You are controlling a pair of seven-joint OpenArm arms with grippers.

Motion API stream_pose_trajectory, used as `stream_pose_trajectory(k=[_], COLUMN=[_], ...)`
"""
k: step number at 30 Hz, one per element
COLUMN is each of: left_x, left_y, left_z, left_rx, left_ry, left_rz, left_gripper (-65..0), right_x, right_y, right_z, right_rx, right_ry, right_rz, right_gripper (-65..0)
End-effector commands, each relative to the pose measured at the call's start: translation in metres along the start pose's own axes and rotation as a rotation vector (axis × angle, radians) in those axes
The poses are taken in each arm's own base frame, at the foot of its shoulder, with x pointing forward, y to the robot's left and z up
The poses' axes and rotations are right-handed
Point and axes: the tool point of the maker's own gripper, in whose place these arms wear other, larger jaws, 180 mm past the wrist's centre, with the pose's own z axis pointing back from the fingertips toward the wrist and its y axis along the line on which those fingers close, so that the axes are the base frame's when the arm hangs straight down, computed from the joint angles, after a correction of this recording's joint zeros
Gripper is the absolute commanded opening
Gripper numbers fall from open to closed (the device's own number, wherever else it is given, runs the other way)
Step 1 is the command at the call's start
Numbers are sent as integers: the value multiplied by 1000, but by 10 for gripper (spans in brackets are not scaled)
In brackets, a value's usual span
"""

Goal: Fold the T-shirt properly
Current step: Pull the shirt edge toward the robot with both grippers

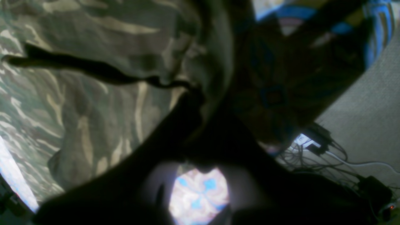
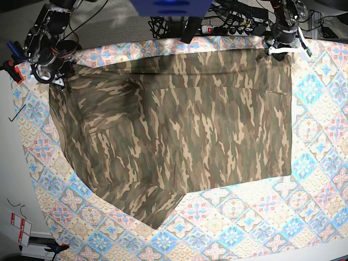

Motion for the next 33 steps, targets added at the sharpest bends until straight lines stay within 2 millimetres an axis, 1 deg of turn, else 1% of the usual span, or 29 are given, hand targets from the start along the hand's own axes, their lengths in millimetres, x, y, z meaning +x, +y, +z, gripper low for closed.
stream_pose_trajectory(k=[1, 3, 8, 14, 16, 18, 21, 24, 26, 30, 33], left_x=[7, 4, 0, 1, 2, 1, 0, -1, -2, 0, 0], left_y=[12, 13, 12, 11, 11, 10, 11, 11, 12, 12, 12], left_z=[5, 5, 5, 4, 4, 4, 4, 4, 5, 4, 4], left_rx=[48, 62, 69, 68, 67, 66, 67, 69, 70, 69, 69], left_ry=[-29, -26, -21, -21, -22, -21, -19, -17, -16, -16, -17], left_rz=[-21, -40, -45, -49, -48, -44, -43, -43, -43, -46, -47], left_gripper=[-650, -650, -650, -645, -607, -554, -470, -409, -396, -389, -388], right_x=[14, 11, 11, 12, 12, 12, 11, 7, 3, 6, 7], right_y=[-1, -1, -1, -1, -1, -1, -1, -1, 0, 9, 7], right_z=[5, 5, 5, 5, 5, 6, 5, 5, 6, 13, 19], right_rx=[-13, -13, -12, -11, -11, -11, -10, -11, -9, 13, 10], right_ry=[-43, -25, -24, -30, -31, -29, -25, -2, 22, 10, -2], right_rz=[18, 18, 19, 20, 19, 19, 20, 20, 21, 44, 57], right_gripper=[-650, -650, -650, -650, -650, -643, -589, -527, -505, -499, -492])
